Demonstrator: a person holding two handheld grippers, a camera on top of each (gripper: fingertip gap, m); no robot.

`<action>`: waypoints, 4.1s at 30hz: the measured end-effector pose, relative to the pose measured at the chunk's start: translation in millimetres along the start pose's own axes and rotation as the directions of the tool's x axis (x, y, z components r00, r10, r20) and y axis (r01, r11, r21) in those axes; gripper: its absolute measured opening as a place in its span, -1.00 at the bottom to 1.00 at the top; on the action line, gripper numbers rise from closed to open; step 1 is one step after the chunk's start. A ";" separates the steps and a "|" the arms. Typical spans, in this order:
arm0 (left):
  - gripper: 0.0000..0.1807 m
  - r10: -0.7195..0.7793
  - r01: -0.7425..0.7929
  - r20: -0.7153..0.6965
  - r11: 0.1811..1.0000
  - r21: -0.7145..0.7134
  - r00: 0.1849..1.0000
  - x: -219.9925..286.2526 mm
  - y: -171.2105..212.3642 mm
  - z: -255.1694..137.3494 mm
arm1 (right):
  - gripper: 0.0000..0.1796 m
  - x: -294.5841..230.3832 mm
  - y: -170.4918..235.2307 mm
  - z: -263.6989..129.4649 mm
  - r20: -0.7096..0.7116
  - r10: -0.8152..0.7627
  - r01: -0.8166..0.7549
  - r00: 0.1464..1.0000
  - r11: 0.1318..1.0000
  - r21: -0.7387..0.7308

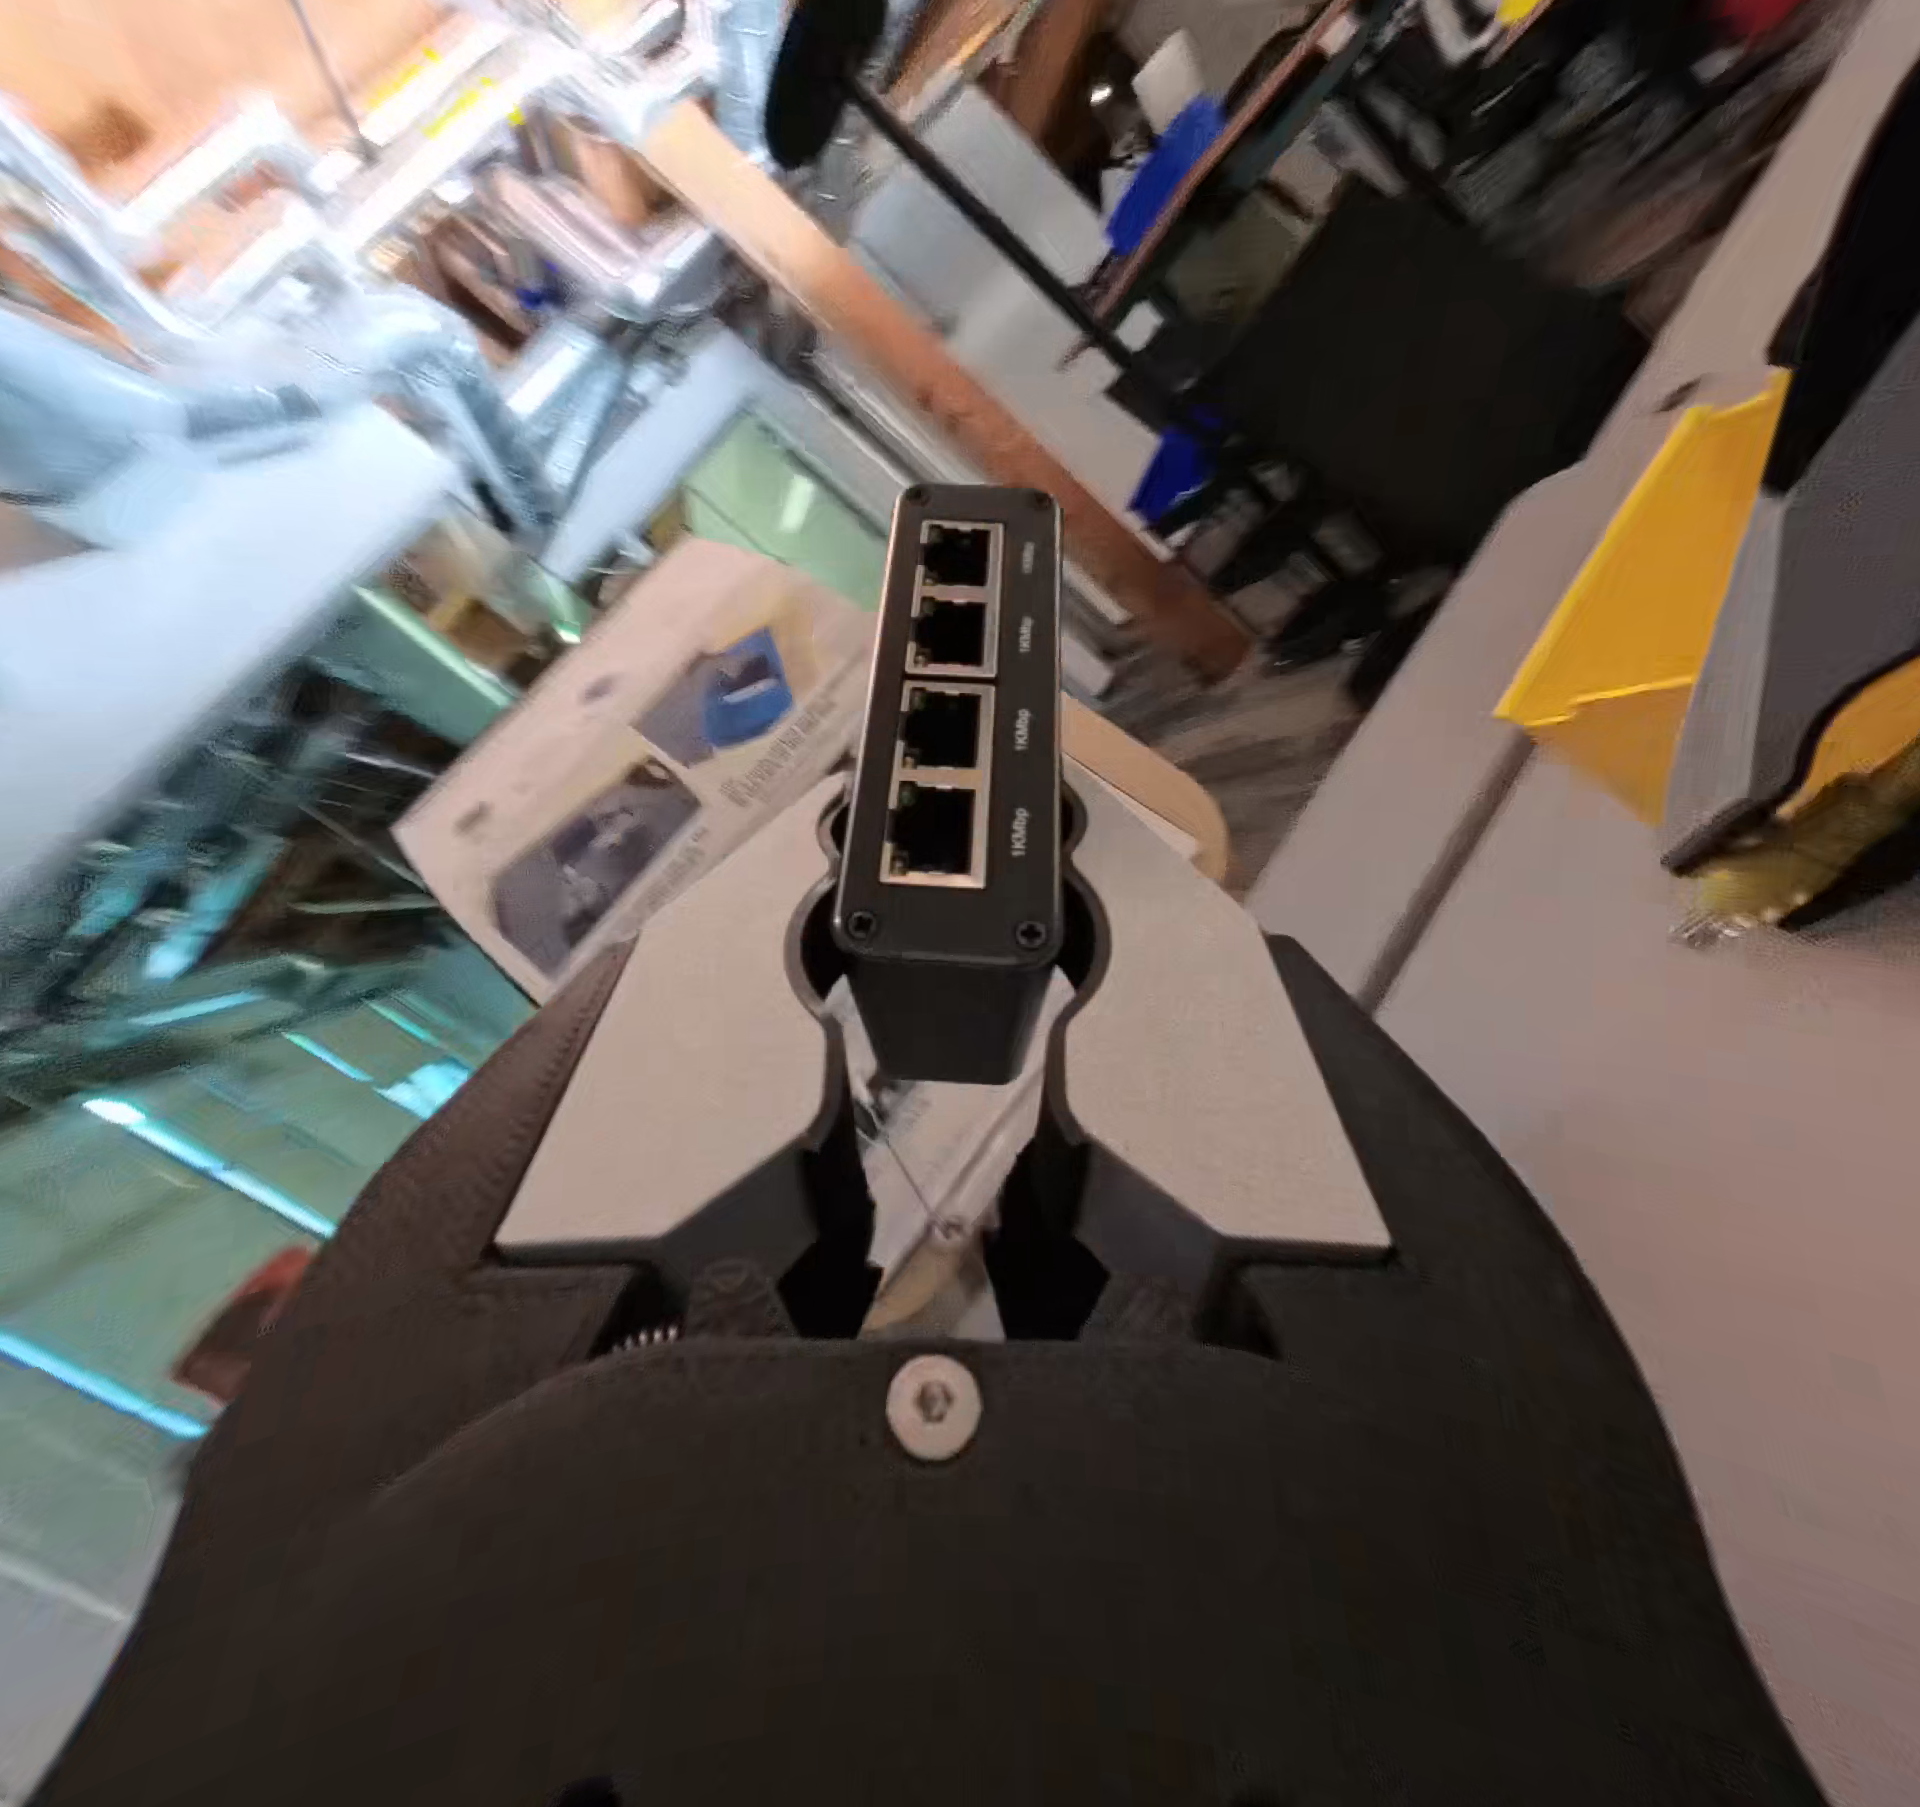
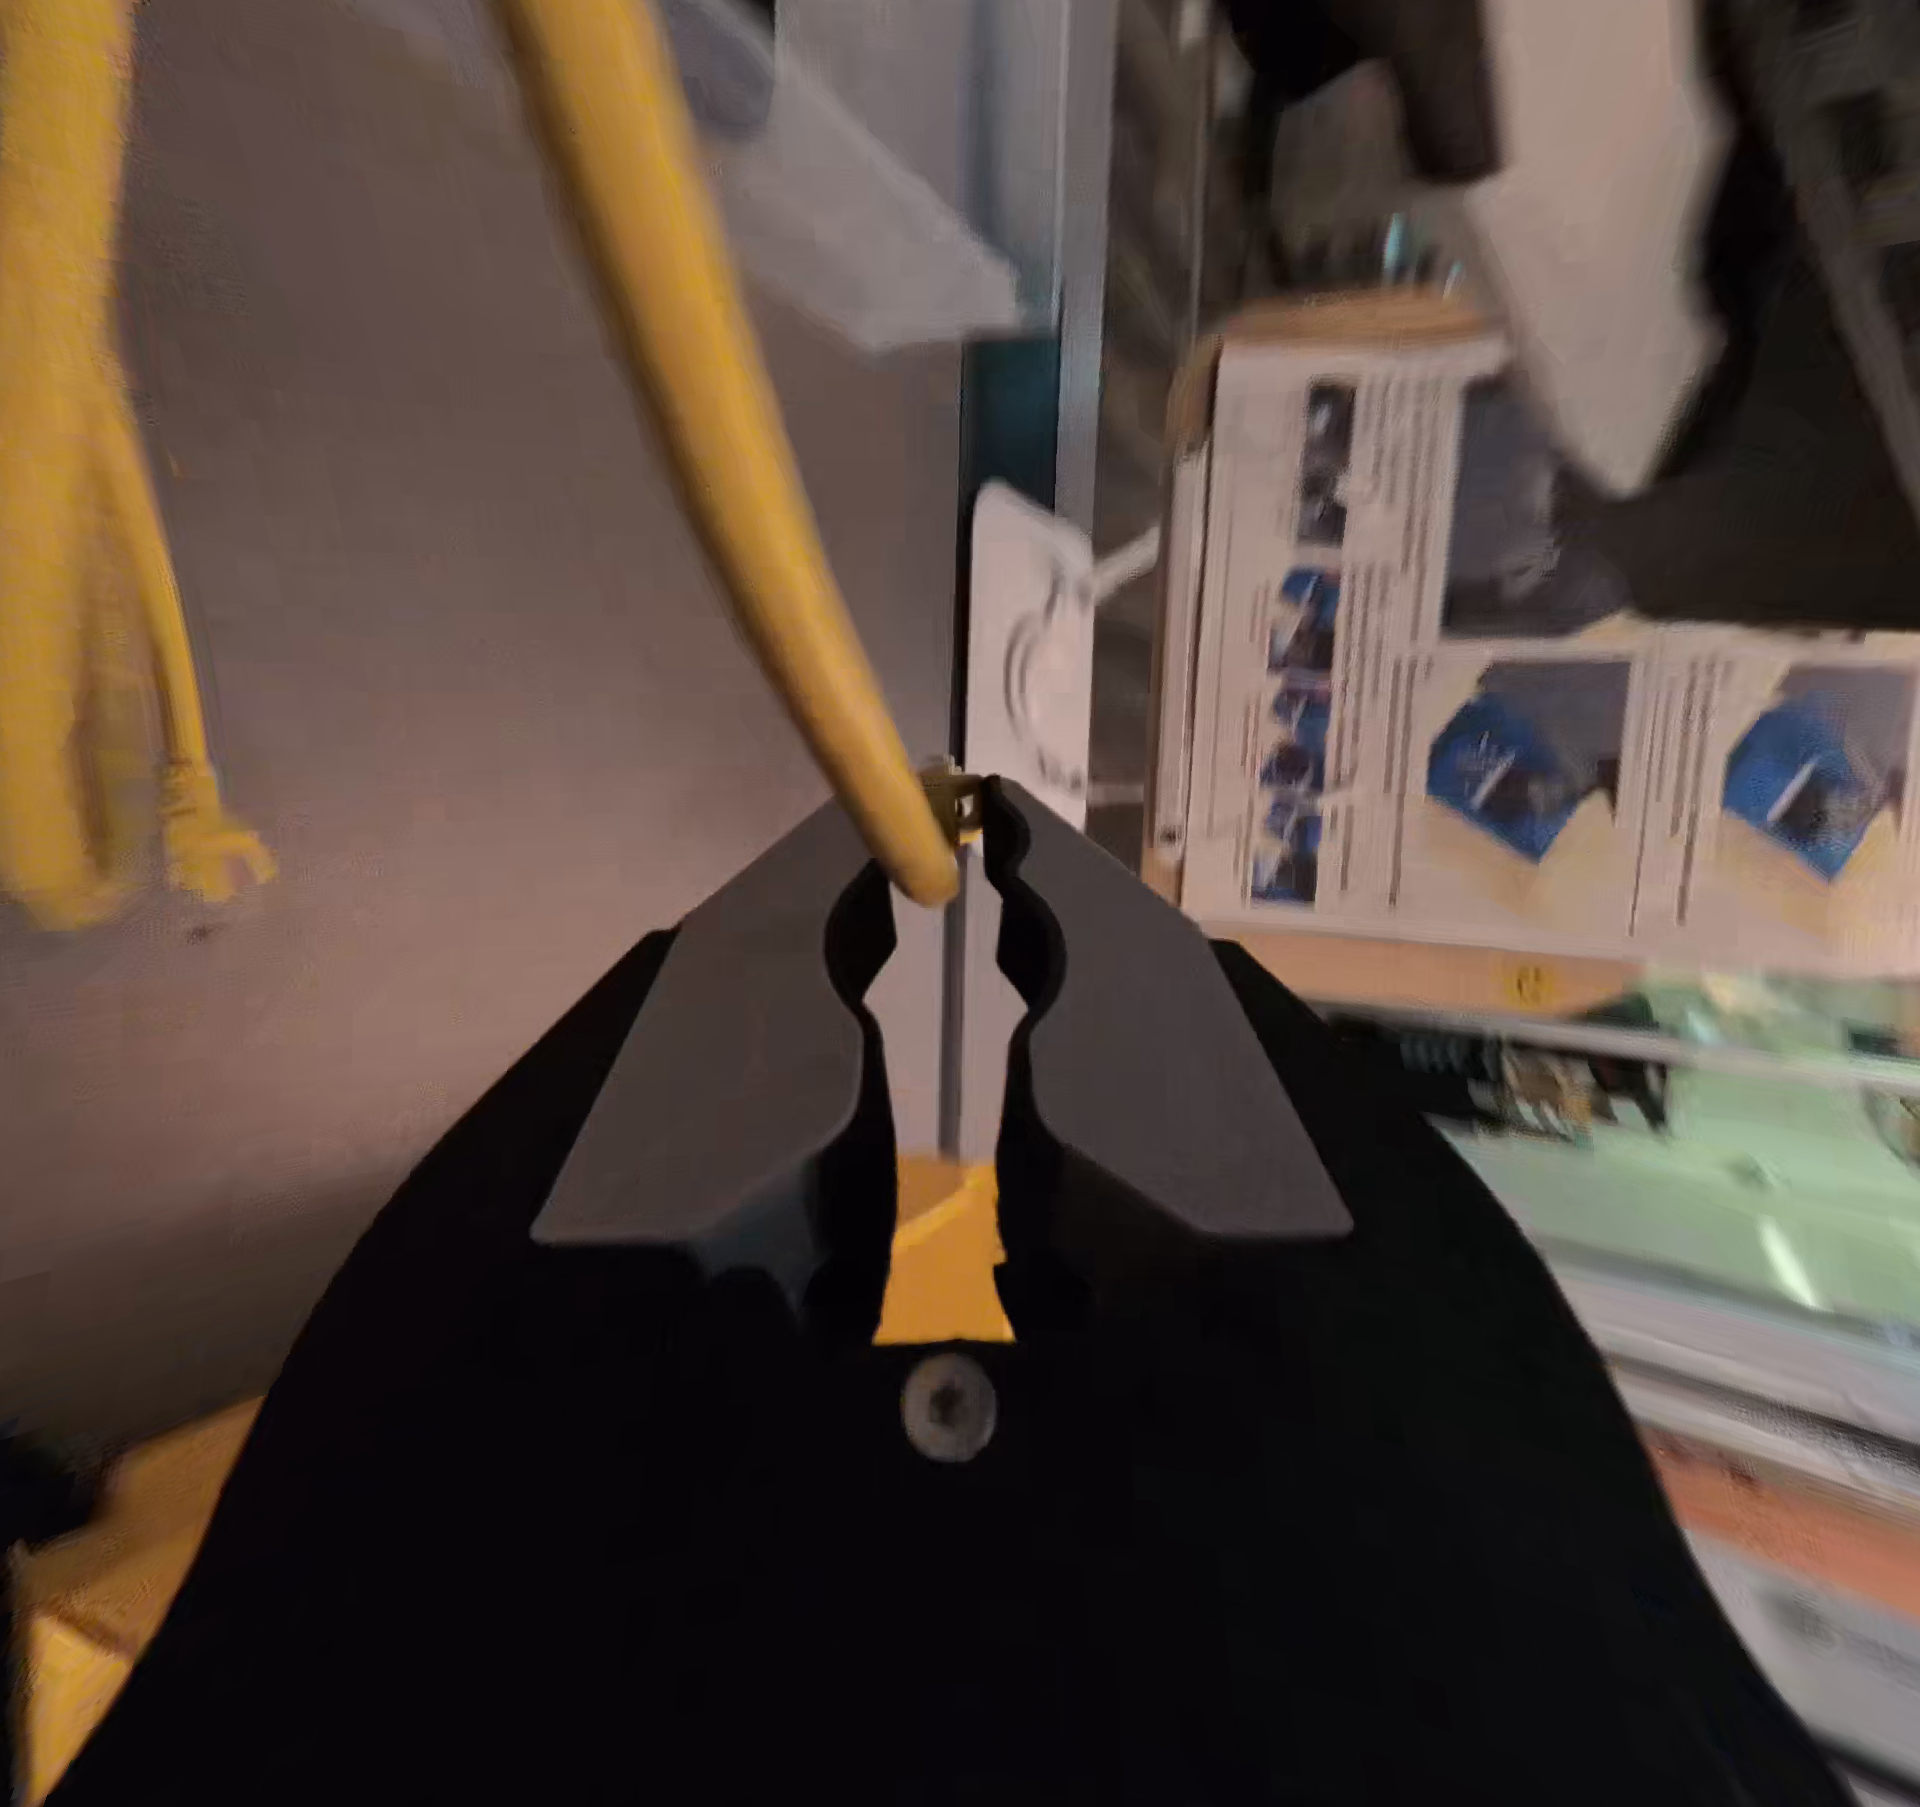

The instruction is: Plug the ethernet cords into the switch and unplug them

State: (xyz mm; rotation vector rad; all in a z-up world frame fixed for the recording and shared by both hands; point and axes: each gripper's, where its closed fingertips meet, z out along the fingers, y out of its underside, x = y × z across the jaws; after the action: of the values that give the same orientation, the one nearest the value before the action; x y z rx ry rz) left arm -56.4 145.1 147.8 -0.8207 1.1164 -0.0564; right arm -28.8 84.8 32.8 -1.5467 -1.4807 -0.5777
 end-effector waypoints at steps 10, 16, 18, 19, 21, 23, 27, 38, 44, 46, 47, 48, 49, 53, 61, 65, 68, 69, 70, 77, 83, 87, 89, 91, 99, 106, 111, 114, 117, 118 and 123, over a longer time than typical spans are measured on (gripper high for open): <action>-0.63 -0.032 0.016 -0.062 0.970 -0.241 0.998 -19.5 48.4 -14.4 | -0.84 42.3 62.5 -40.1 -0.122 0.267 -0.279 0.956 0.956 -0.092; -0.63 -0.075 0.049 -0.092 0.965 -0.259 0.993 -22.5 41.6 -25.5 | -0.81 91.8 130.1 -132.4 -0.350 0.484 -0.555 0.802 0.821 -0.136; -0.63 -0.087 0.059 -0.109 0.969 -0.241 0.990 -18.3 37.5 -24.4 | -0.82 101.2 161.0 -162.6 -0.399 0.465 -0.578 0.790 0.783 -0.231; -0.63 -0.087 0.056 -0.123 0.970 -0.238 0.989 -14.4 36.3 -23.1 | -0.82 104.9 174.5 -176.5 -0.419 0.464 -0.593 0.780 0.761 -0.262; -0.63 -0.074 0.035 -0.150 0.967 -0.252 0.986 -5.2 35.5 -19.6 | -0.82 107.3 196.4 -200.7 -0.444 0.485 -0.634 0.754 0.714 -0.298; -0.63 -0.065 0.017 -0.174 0.964 -0.265 0.983 5.6 33.9 -15.2 | -0.82 110.6 217.0 -222.0 -0.495 0.480 -0.666 0.724 0.671 -0.325; -0.63 -0.093 0.023 -0.231 0.957 -0.290 0.968 33.2 28.6 -4.6 | -0.82 94.8 254.0 -230.1 -0.520 0.459 -0.685 0.721 0.585 -0.434; -0.63 -0.085 -0.027 -0.302 0.937 -0.349 0.949 86.1 37.1 18.3 | -0.87 -74.5 284.0 -128.1 -0.205 0.486 -0.462 0.849 0.499 -0.733; -0.63 -0.090 -0.022 -0.298 0.936 -0.352 0.950 85.8 39.2 19.0 | -0.87 -127.6 277.9 -115.9 -0.158 0.583 -0.501 0.797 0.493 -0.711; -0.63 -0.099 -0.013 -0.300 0.937 -0.349 0.949 85.1 38.7 18.8 | -0.82 -135.5 271.0 -115.7 -0.122 0.628 -0.521 0.769 0.505 -0.688; -0.63 -0.102 -0.009 -0.300 0.937 -0.349 0.948 84.5 38.5 18.6 | -0.77 -138.4 267.0 -116.4 -0.108 0.661 -0.543 0.742 0.500 -0.674; -0.63 -0.104 -0.007 -0.300 0.937 -0.348 0.948 83.8 38.5 18.3 | -0.71 -140.4 261.9 -117.6 -0.089 0.696 -0.568 0.712 0.497 -0.656; -0.63 -0.104 -0.007 -0.300 0.938 -0.348 0.948 83.2 38.3 17.9 | -0.64 -141.4 254.8 -118.5 -0.060 0.728 -0.592 0.683 0.504 -0.630; -0.63 -0.112 0.001 -0.304 0.939 -0.344 0.946 81.2 37.4 16.1 | -0.49 -124.9 231.7 -134.0 -0.010 0.808 -0.711 0.589 0.512 -0.482; -0.64 -0.286 0.207 -0.497 0.956 -0.208 0.819 100.4 -5.1 0.9 | -0.39 -33.5 129.7 -172.0 0.160 0.814 -0.823 0.558 0.518 0.236; -0.64 -0.395 0.456 -0.707 0.883 -0.114 0.587 106.1 -56.7 -28.3 | -0.28 1.8 73.7 -159.9 0.174 0.734 -0.712 0.657 0.526 0.466; -0.63 -0.342 0.503 -0.806 0.862 -0.063 0.484 110.0 -78.9 -50.8 | -0.24 14.3 28.7 -132.7 0.282 0.693 -0.713 0.664 0.472 0.519; -0.63 -0.326 0.500 -0.822 0.864 -0.058 0.466 112.3 -81.6 -55.4 | -0.22 15.8 11.3 -125.2 0.348 0.669 -0.727 0.657 0.438 0.529; -0.63 -0.313 0.494 -0.834 0.868 -0.056 0.455 114.8 -83.0 -58.7 | -0.20 15.3 -4.8 -118.8 0.414 0.637 -0.741 0.650 0.413 0.529; -0.35 -0.340 0.525 -0.883 0.841 -0.130 0.325 121.0 -77.3 -69.6 | -0.66 11.2 -28.6 -97.5 0.448 0.528 -0.692 0.722 0.521 0.500; -0.21 -0.538 0.638 -0.785 0.728 -0.250 0.306 78.2 -51.0 -53.5 | -0.67 49.1 119.7 -60.4 0.133 0.833 -0.843 0.537 0.526 0.111; -0.25 -0.594 0.668 -0.739 0.693 -0.270 0.318 60.6 -39.3 -50.7 | -0.67 36.8 240.4 -29.8 0.030 0.992 -0.973 0.126 0.130 -0.192; -0.28 -0.595 0.673 -0.734 0.692 -0.262 0.326 56.6 -39.4 -51.3 | -0.68 32.6 275.7 -18.9 -0.009 0.999 -0.974 -0.041 -0.042 -0.222; -0.29 -0.592 0.665 -0.730 0.701 -0.257 0.342 56.0 -39.1 -51.5 | -0.66 29.9 301.0 -6.1 -0.054 0.982 -0.964 -0.179 -0.186 -0.189; -0.29 -0.567 0.605 -0.722 0.753 -0.261 0.395 65.2 -36.0 -50.2 | -0.65 -36.5 321.0 42.3 -0.097 0.884 -0.835 -0.457 -0.464 -0.295; -0.22 -0.572 0.579 -0.707 0.766 -0.280 0.416 68.3 -32.9 -48.2 | -0.52 -49.4 348.0 19.9 -0.208 0.920 -0.835 -0.332 -0.389 -0.389; -0.13 -0.609 0.552 -0.600 0.774 -0.308 0.519 51.8 -18.1 -44.0 | -0.47 14.6 342.8 -25.9 -0.191 0.973 -0.967 -0.129 -0.166 -0.192; -0.09 -0.637 0.545 -0.427 0.771 -0.330 0.642 20.7 2.9 -43.2 | -0.42 52.6 340.3 -82.6 -0.289 0.957 -0.999 -0.042 -0.037 0.026; -0.05 -0.633 0.542 -0.179 0.752 -0.376 0.753 -21.7 37.3 -52.4 | -0.26 28.3 343.2 -120.9 -0.363 0.925 -0.994 -0.112 -0.098 0.055; -0.04 -0.631 0.550 -0.107 0.737 -0.393 0.768 -34.3 48.0 -58.6 | -0.26 12.2 345.4 -124.5 -0.375 0.919 -0.992 -0.121 -0.120 0.025; 0.02 -0.624 0.605 0.146 0.631 -0.486 0.768 -77.5 93.3 -102.1 | -0.24 -66.6 371.8 -118.3 -0.398 0.908 -0.919 -0.130 -0.260 -0.295</action>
State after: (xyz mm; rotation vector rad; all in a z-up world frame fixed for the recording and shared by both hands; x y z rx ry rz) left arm -208.1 188.2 132.0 -1.6799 0.8342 -0.3678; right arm 342.7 -8.4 -66.9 -2.5048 0.4535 0.0890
